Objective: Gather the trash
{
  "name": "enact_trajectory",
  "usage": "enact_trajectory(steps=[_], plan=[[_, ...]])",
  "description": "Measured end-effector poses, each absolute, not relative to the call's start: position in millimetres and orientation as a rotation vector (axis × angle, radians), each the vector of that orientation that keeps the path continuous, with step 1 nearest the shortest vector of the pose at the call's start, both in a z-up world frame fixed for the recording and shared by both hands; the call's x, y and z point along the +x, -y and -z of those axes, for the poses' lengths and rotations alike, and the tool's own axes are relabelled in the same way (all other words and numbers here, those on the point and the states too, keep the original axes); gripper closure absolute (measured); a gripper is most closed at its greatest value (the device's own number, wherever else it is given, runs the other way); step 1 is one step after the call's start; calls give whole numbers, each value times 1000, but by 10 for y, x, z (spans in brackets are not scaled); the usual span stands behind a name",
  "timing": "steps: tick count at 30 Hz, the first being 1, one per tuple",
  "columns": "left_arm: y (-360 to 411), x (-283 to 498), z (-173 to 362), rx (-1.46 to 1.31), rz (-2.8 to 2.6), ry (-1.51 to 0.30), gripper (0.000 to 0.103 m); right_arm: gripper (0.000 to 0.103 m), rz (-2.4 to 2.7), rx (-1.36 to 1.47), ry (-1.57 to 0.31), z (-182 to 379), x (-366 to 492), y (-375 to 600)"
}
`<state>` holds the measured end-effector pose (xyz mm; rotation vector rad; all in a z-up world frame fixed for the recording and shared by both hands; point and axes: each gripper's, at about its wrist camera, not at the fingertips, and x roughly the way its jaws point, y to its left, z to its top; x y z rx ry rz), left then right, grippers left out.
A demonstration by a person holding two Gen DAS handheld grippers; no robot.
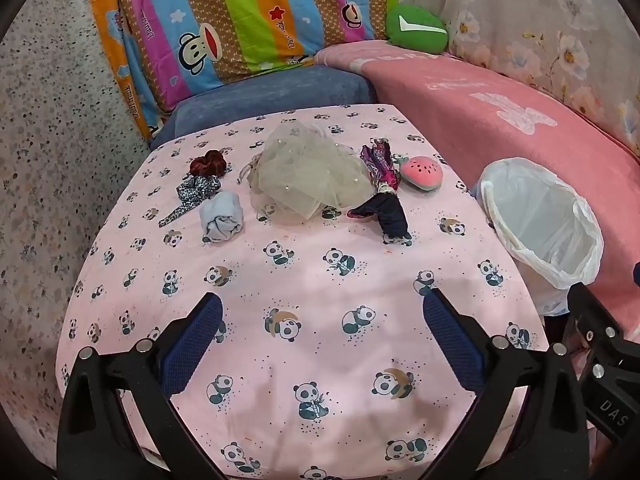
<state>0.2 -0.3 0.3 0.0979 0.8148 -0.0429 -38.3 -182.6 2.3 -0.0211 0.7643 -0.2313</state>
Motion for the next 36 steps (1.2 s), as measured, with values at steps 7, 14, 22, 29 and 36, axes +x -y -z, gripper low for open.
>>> enact_trajectory(steps=[7, 14, 22, 29, 36], plan=[[6, -43, -34, 100, 42, -813, 7, 7, 231, -21, -763, -23, -381, 1834], [7, -37, -30, 101, 40, -813, 7, 7, 232, -22, -763, -15, -391, 1812], [21, -40, -37, 100, 41, -812, 7, 7, 231, -24, -764, -24, -374, 1835], [25, -43, -39, 102, 40, -812, 7, 7, 234, -25, -764, -24, -369, 1811], [46, -46, -62, 100, 42, -813, 7, 7, 236, -27, -763, -43, -401, 1880]])
